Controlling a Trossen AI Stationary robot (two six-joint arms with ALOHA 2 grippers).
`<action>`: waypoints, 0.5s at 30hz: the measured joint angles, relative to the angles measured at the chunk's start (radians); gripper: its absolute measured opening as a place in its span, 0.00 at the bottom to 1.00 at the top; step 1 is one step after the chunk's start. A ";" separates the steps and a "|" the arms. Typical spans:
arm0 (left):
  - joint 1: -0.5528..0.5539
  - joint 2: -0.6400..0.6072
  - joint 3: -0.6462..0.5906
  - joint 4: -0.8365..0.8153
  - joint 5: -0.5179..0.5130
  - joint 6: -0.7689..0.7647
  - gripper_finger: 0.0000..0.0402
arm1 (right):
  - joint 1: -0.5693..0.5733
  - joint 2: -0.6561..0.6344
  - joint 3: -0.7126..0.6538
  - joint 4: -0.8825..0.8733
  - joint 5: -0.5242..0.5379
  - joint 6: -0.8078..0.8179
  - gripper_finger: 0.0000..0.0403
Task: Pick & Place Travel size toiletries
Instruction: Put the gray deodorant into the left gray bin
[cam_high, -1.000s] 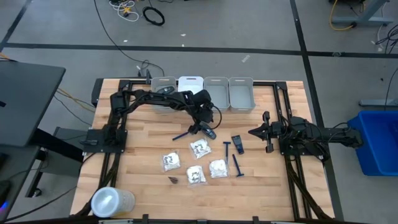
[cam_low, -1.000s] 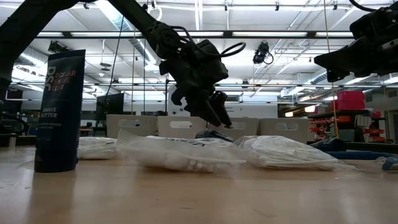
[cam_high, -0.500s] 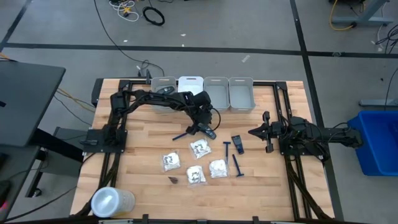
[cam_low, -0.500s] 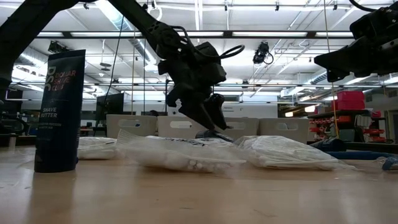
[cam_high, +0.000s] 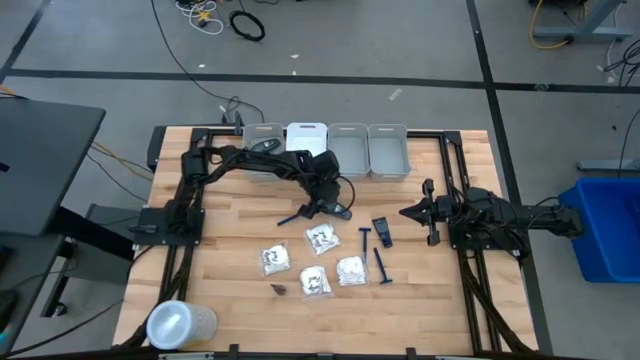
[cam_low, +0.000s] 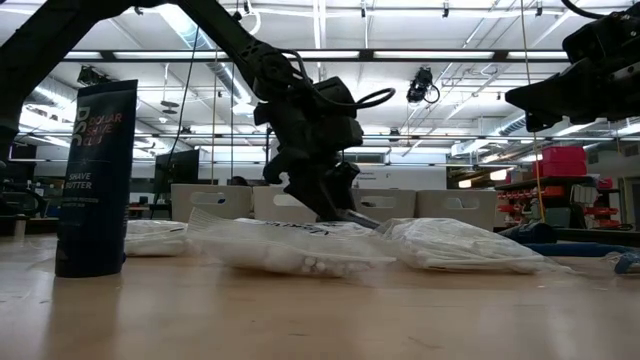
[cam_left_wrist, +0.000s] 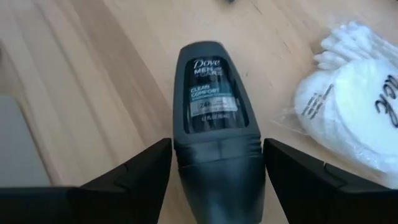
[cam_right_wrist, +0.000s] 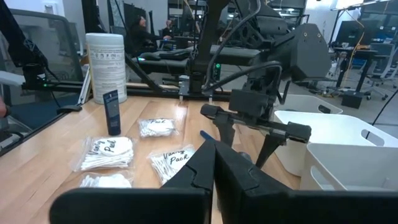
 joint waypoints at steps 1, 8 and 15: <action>-0.001 0.000 0.000 -0.005 -0.011 0.000 0.64 | 0.000 0.000 0.000 0.000 0.000 0.000 0.03; -0.012 0.000 0.000 -0.017 -0.059 -0.012 0.64 | 0.000 0.000 0.000 0.000 0.000 0.000 0.03; -0.014 0.000 0.000 -0.017 -0.064 -0.041 0.64 | 0.000 0.000 0.000 0.000 0.000 0.000 0.03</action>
